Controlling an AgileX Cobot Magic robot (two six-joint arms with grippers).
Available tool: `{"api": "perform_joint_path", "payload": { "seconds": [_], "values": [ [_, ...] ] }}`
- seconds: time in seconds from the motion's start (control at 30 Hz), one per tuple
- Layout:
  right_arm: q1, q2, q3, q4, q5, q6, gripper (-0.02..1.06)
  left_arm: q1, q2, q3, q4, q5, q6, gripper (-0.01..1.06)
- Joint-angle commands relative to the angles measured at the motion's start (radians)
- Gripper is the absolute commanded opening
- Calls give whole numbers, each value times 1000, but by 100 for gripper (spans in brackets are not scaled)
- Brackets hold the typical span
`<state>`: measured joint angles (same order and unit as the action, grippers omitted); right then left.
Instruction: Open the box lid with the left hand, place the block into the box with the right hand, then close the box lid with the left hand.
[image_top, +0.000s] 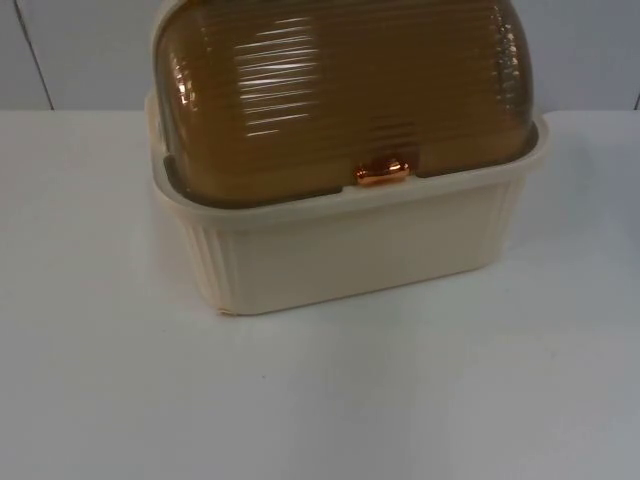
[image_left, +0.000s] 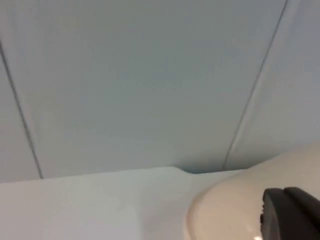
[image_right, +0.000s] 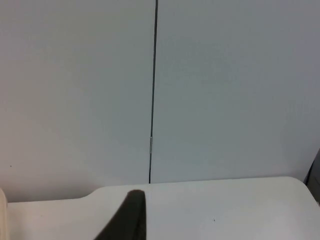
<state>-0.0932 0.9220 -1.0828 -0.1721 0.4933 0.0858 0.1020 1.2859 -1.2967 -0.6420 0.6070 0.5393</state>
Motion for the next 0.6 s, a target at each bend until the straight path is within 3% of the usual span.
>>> {"api": "perform_joint_path", "payload": {
  "seconds": [0.0,0.2,0.3,0.33,0.47,0.57],
  "values": [
    [2,-7,1,-6,-18,4,105,20,-3,-4,14,0,5,0],
    [2,-7,1,-5,-9,4,105,109,-16,110,-150,-76,81,0],
    [2,-7,1,-5,3,4,105,113,-42,265,-107,-194,122,0],
    [2,-7,1,-5,3,4,105,113,-42,265,-107,-194,122,0],
    [2,-7,1,-5,7,4,105,106,-114,396,-39,-392,140,0],
    [2,-7,1,-5,7,4,105,106,-138,400,-57,-423,140,0]
  ]
}}
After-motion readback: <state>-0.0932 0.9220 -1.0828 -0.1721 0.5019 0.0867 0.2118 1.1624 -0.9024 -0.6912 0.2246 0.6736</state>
